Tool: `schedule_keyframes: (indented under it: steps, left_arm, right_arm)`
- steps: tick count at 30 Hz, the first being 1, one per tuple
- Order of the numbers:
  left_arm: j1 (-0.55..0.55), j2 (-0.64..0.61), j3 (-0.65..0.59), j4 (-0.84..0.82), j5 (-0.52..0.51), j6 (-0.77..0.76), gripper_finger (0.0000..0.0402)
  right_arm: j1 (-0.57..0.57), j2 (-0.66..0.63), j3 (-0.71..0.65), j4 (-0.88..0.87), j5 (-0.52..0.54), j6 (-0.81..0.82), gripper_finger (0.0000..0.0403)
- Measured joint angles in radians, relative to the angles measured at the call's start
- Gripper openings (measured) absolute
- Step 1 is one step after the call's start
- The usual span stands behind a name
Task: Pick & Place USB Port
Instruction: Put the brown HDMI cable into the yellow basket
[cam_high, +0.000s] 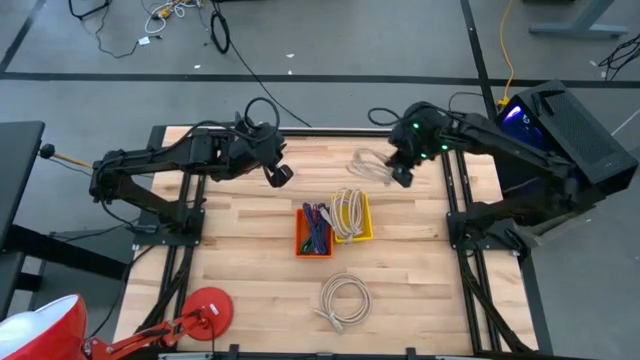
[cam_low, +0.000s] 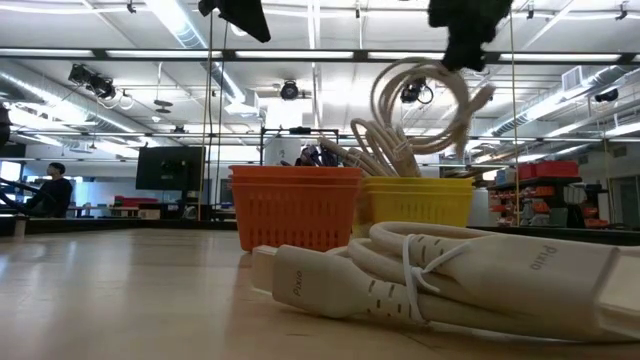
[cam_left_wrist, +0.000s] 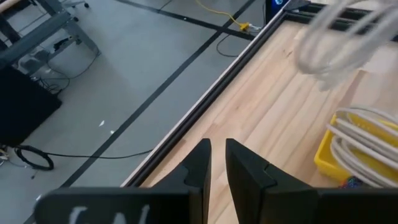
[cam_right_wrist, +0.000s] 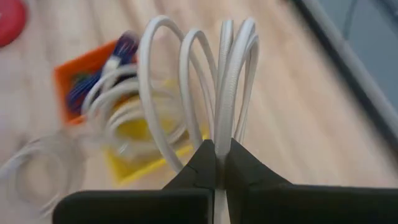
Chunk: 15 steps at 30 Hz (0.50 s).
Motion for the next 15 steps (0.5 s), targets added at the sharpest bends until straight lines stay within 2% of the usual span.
schedule_keyframes:
  steps: [3, 11, 15]
  left_arm:
    - [0.0, 0.0, 0.0, -0.004, -0.001, 0.0, 0.0053]
    - [0.006, 0.0, 0.0, -0.004, -0.016, 0.0, 0.0053]
    - [0.015, 0.0, 0.0, -0.001, -0.015, 0.0, 0.0053]
  right_arm:
    - [0.012, -0.047, 0.0, -0.069, -0.053, 0.053, 0.0006]
    - [0.137, -0.174, 0.0, -0.167, -0.173, 0.127, 0.0006]
    - [0.219, -0.204, 0.0, -0.013, -0.212, 0.282, 0.0006]
